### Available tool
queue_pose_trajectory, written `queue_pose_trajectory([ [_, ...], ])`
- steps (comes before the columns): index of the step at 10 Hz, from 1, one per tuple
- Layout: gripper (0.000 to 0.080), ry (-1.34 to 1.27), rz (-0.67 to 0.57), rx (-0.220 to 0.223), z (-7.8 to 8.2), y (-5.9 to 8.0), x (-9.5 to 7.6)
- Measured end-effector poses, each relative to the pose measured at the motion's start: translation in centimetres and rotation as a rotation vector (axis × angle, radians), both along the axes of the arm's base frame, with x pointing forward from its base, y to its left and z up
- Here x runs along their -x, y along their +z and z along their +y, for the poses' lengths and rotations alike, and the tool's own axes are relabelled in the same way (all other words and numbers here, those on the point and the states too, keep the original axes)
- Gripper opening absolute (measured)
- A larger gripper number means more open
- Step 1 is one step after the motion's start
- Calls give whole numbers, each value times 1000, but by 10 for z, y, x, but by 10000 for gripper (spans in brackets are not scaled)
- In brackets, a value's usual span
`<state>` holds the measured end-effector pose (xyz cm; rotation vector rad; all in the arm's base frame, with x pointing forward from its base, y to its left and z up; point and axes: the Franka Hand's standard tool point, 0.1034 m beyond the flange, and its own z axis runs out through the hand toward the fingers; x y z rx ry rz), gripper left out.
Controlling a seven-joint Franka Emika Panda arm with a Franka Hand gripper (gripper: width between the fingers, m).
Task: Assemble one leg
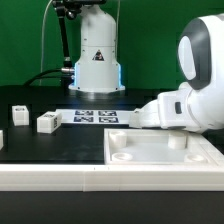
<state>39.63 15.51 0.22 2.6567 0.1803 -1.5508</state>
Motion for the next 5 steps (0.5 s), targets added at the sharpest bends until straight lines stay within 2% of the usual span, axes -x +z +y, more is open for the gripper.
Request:
queue_pose_trajectory([
  [1, 289, 0, 0, 0, 0, 0, 0],
  [5, 289, 0, 0, 0, 0, 0, 0],
])
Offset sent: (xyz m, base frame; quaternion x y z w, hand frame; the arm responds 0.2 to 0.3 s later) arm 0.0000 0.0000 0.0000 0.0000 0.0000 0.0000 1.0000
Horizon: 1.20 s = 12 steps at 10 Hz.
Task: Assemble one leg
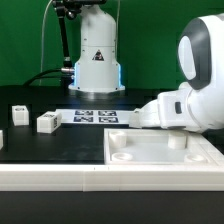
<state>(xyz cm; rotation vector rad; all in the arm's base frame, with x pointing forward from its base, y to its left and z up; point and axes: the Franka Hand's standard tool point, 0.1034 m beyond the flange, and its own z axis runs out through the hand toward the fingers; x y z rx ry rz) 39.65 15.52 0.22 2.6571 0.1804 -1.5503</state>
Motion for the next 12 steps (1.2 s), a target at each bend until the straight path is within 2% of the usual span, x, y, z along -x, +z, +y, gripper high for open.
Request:
queue_pose_trajectory([
  [1, 289, 2, 1, -7, -1, 3, -1],
  [2, 289, 3, -12, -21, -5, 17, -8],
  [3, 290, 5, -40, -35, -10, 38, -16],
  [5, 290, 4, -61, -43, -23, 71, -21],
  [6, 290, 17, -95, -70, -26, 84, -28],
  [7, 290, 15, -119, -75, -24, 81, -30],
  [8, 290, 10, -190, -86, -22, 76, -38],
  [9, 290, 7, -276, -95, -22, 77, -42],
  [10, 290, 7, -322, -98, -22, 79, -38],
  [12, 290, 6, -487, -126, -22, 77, -51],
])
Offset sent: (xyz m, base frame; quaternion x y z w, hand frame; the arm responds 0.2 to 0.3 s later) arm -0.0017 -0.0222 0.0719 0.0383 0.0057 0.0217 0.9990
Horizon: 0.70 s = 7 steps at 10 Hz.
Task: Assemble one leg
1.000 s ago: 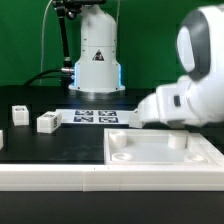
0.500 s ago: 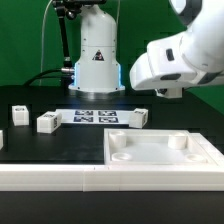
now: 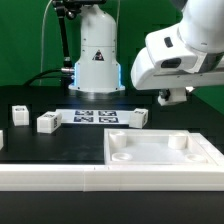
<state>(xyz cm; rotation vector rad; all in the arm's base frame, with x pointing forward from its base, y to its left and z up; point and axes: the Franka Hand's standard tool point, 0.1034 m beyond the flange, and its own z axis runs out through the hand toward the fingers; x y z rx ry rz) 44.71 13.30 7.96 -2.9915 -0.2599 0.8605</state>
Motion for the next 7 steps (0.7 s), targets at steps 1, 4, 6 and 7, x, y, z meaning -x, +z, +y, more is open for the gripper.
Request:
queue_pose_trajectory([
  [1, 290, 8, -55, -16, -5, 5, -6],
  [4, 290, -20, -204, -16, 0, 32, -24],
  [6, 290, -30, -356, -33, 4, 35, -36],
  [7, 290, -33, -416, -43, 3, 34, -33],
])
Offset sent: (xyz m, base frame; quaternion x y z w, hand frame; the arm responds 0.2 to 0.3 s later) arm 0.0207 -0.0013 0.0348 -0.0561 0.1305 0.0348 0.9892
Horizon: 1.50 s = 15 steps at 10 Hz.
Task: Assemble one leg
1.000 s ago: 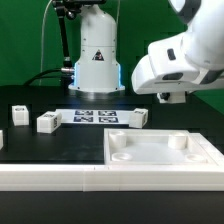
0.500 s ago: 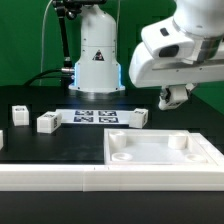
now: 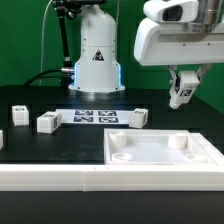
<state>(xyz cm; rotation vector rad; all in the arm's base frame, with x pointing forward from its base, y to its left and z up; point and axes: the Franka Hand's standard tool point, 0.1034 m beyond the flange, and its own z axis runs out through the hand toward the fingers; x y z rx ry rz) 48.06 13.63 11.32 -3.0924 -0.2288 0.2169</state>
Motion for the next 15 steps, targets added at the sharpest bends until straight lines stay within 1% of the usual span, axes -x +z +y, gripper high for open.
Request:
queue_pose_trajectory([
  [1, 290, -2, -45, -9, 0, -1, -1],
  [2, 290, -6, -117, -24, 1, 0, -7],
  [3, 290, -9, -141, -29, 1, 2, -13],
  [4, 290, -18, -139, -30, 0, 9, -25],
  [5, 290, -28, -159, -38, 0, 12, -39],
  [6, 290, -15, -175, -46, 2, 13, -55],
  [7, 290, 26, -197, -58, 4, 14, -75],
  [10, 290, 23, -235, -64, 5, 11, -74],
  [11, 290, 20, -291, -74, 6, 10, -76],
  [12, 290, 17, -377, -87, 4, 0, -64],
  [13, 290, 41, -390, -86, -5, -6, -67],
  [14, 290, 45, -392, -87, -9, -6, -80],
  [15, 290, 56, -405, -90, -10, -5, -97],
])
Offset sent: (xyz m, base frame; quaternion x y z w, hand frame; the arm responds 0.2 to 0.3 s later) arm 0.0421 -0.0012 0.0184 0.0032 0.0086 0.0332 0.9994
